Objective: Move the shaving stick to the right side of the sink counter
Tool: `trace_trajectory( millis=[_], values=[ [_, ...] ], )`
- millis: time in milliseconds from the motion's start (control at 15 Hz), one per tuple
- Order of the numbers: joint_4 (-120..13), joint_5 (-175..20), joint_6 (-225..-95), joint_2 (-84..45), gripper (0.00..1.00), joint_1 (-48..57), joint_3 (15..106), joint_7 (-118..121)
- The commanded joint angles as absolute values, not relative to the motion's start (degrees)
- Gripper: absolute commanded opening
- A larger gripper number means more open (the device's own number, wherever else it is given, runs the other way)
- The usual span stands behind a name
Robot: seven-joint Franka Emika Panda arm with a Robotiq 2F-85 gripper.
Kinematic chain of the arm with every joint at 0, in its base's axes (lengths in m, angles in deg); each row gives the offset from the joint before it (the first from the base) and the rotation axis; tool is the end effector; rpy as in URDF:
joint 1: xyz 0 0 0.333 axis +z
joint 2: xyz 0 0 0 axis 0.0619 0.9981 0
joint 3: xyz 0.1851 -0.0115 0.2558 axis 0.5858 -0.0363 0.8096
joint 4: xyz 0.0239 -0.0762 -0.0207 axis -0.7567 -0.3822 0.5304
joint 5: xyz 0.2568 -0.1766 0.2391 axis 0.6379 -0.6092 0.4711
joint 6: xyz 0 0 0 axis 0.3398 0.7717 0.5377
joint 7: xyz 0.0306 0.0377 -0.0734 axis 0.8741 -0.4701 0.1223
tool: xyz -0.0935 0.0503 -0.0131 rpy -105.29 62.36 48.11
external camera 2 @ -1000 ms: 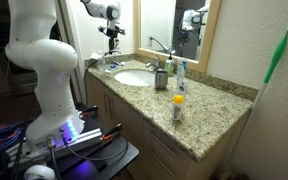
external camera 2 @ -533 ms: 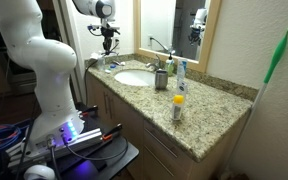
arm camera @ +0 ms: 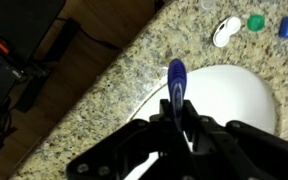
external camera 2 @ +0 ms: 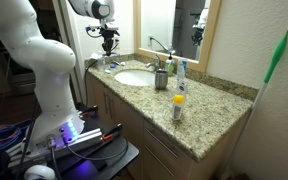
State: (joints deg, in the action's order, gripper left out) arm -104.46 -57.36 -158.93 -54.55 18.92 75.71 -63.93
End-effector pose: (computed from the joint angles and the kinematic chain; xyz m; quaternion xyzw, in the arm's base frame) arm 0.3946 0.2024 0.4120 -0.8826 0.4565 0.0143 0.1113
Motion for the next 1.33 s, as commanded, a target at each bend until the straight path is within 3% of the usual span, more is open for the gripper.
trace_trajectory(
  millis=[0, 267, 333, 400, 600, 667, 1200, 1267],
  values=[
    [-116.18, -56.26, -158.69, -66.25, 0.04, 13.74, 75.14, -68.57],
    [-127.56, -54.76, -158.21, -78.1, 0.04, 9.58, 72.74, -73.27],
    [-120.53, -53.01, -156.96, -74.89, 0.04, 9.71, 70.77, -71.79],
    [-122.07, -55.27, -157.65, -72.54, 0.15, 9.7, 73.51, -71.95],
    [-120.28, -53.6, -157.14, -75.29, 0.15, 9.16, 71.86, -71.76],
    [-118.73, -54.12, -157.04, -72.11, 0.04, 8.52, 71.96, -72.04],
    [-119.9, -62.35, -159.56, -69.62, 0.04, -11.36, 60.87, -73.94],
    [-119.91, -61.56, -157.79, -71.5, 0.15, -8.42, 63.36, -74.22]
  ],
)
